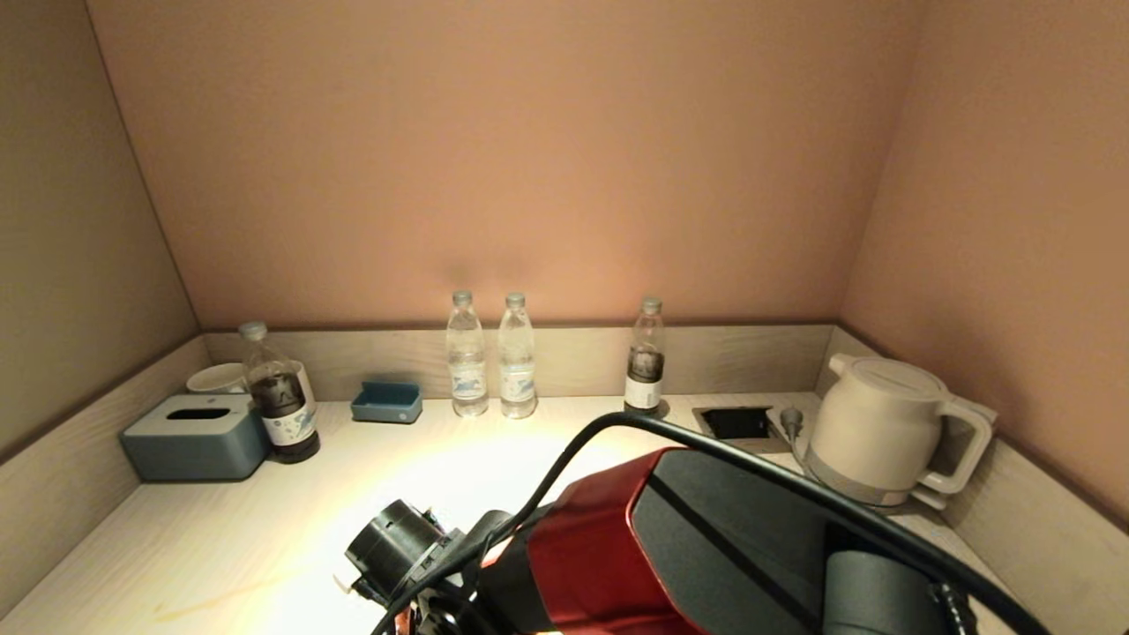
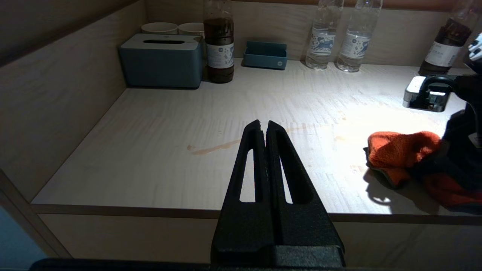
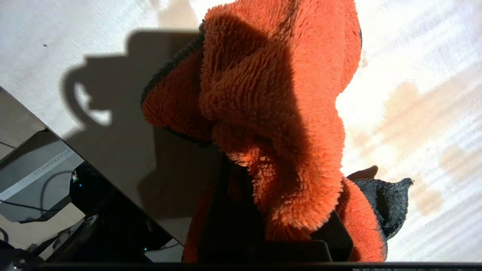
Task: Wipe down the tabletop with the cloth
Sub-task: Sweep the stains on the table
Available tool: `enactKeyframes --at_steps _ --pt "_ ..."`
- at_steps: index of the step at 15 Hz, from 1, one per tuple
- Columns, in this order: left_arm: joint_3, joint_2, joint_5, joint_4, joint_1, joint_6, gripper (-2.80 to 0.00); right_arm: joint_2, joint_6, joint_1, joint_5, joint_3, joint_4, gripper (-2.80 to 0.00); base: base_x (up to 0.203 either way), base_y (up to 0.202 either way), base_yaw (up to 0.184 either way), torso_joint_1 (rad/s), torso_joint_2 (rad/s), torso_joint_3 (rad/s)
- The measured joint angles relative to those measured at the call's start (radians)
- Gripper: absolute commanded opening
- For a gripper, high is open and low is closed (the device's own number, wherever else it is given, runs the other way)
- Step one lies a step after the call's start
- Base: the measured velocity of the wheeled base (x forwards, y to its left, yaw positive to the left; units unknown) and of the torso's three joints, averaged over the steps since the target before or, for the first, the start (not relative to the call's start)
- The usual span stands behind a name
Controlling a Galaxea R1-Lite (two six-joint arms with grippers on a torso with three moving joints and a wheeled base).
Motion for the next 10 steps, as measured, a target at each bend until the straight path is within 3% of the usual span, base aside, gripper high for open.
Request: enactKeyframes --at_steps 10 --pt "0.000 0.000 0.000 0.000 0.000 0.000 -2.80 0.130 -0.100 0.073 0.020 -0.245 0.001 -2.80 0.000 0.000 0.000 0.000 0.00 0.000"
